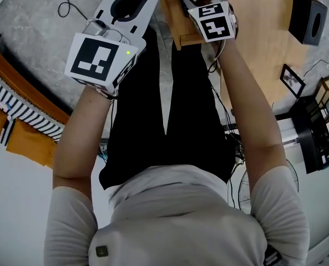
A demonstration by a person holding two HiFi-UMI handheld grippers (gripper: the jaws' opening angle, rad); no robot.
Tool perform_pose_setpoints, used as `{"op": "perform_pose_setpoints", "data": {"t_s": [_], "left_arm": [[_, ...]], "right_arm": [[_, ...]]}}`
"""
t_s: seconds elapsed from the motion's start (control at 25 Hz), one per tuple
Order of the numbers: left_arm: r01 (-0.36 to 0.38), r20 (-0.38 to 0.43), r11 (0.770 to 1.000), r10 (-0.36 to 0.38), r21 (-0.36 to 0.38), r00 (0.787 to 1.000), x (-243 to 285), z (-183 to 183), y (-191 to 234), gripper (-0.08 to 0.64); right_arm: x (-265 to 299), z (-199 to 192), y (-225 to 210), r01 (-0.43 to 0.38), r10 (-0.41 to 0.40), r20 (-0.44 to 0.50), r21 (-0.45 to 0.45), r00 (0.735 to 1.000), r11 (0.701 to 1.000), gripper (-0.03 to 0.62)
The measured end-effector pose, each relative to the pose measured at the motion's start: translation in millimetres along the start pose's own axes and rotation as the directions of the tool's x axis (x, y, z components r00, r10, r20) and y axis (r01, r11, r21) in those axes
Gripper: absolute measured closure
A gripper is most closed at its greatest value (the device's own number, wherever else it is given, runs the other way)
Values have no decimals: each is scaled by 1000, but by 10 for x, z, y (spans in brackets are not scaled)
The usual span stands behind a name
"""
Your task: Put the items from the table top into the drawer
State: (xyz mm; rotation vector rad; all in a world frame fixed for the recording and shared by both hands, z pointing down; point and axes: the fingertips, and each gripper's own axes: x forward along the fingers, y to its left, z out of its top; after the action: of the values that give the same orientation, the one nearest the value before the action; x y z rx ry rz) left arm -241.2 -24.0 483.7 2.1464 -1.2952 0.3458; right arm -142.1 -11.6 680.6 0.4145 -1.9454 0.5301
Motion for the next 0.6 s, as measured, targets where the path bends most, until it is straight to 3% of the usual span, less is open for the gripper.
{"op": "perform_pose_setpoints", "data": {"t_s": [0.36,0.6], "left_arm": [[-5,21,1000,5,6,1000,-62,288,-89,551],[-12,40,1000,12,-3,999,-206,623,-233,551]], "right_arm": [[-371,276,-38,9,-10,66,15,998,1000,335],[-976,652,-118,50,-52,171,15,984,999,413]]}}
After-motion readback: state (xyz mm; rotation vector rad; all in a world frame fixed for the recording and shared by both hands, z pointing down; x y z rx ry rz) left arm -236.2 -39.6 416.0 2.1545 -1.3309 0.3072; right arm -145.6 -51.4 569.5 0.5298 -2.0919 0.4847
